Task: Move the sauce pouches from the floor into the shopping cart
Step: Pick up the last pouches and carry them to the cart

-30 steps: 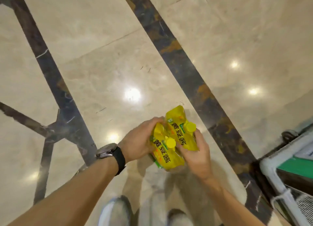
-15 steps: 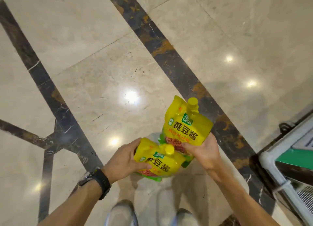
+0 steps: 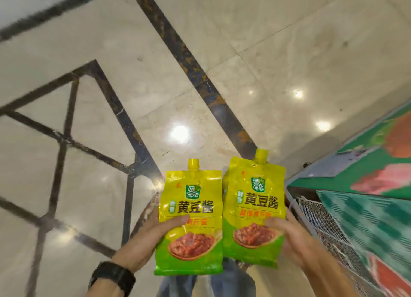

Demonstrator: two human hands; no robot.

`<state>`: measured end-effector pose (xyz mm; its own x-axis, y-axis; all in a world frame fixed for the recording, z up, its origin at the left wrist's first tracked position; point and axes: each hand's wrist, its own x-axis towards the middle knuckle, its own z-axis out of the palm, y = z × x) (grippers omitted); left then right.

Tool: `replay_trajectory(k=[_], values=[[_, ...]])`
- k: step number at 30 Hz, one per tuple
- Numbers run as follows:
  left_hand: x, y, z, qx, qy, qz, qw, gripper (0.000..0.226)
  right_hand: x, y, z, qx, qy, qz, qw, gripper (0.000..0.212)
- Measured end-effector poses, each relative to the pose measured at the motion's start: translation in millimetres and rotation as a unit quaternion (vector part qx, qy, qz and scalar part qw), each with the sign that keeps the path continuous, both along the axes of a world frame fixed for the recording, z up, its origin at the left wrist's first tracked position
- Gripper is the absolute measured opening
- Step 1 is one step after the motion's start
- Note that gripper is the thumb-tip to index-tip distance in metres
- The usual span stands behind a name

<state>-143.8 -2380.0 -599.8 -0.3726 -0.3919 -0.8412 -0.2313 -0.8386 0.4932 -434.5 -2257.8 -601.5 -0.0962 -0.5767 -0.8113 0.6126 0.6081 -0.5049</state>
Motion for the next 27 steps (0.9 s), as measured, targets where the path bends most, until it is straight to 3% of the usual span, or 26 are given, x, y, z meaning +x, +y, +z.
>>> replay_trajectory(k=[3, 7, 10, 12, 17, 20, 22, 24, 27], values=[[4, 25, 87, 0.025, 0.010, 0.039, 0.999, 0.097, 18, 0, 87, -0.017, -0.003, 0.030, 0.999, 0.124], [17, 51, 196, -0.008, 0.025, 0.090, 0.996, 0.094, 30, 12, 189, -0.033, 0.017, 0.062, 0.997, 0.103], [30, 63, 257, -0.044, 0.050, 0.120, 0.991, 0.106, 40, 26, 251, -0.059, 0.032, 0.092, 0.993, 0.104], [39, 66, 289, -0.059, 0.076, 0.121, 0.988, 0.097, 51, 35, 286, -0.079, 0.037, 0.104, 0.991, 0.095], [61, 72, 339, -0.112, 0.105, 0.076, 0.985, 0.091, 87, 63, 348, -0.103, 0.077, 0.064, 0.990, 0.093], [79, 83, 356, -0.145, 0.115, 0.042, 0.982, 0.099, 116, 88, 383, -0.103, 0.114, 0.034, 0.988, 0.046], [92, 94, 366, -0.153, 0.131, 0.004, 0.979, 0.080, 132, 106, 398, -0.093, 0.133, 0.019, 0.987, 0.037], [105, 107, 372, -0.153, 0.149, -0.017, 0.977, 0.065, 150, 127, 408, -0.093, 0.141, 0.004, 0.986, 0.039], [116, 121, 379, -0.149, 0.153, -0.043, 0.976, 0.083, 172, 160, 414, -0.096, 0.154, -0.024, 0.983, 0.059]])
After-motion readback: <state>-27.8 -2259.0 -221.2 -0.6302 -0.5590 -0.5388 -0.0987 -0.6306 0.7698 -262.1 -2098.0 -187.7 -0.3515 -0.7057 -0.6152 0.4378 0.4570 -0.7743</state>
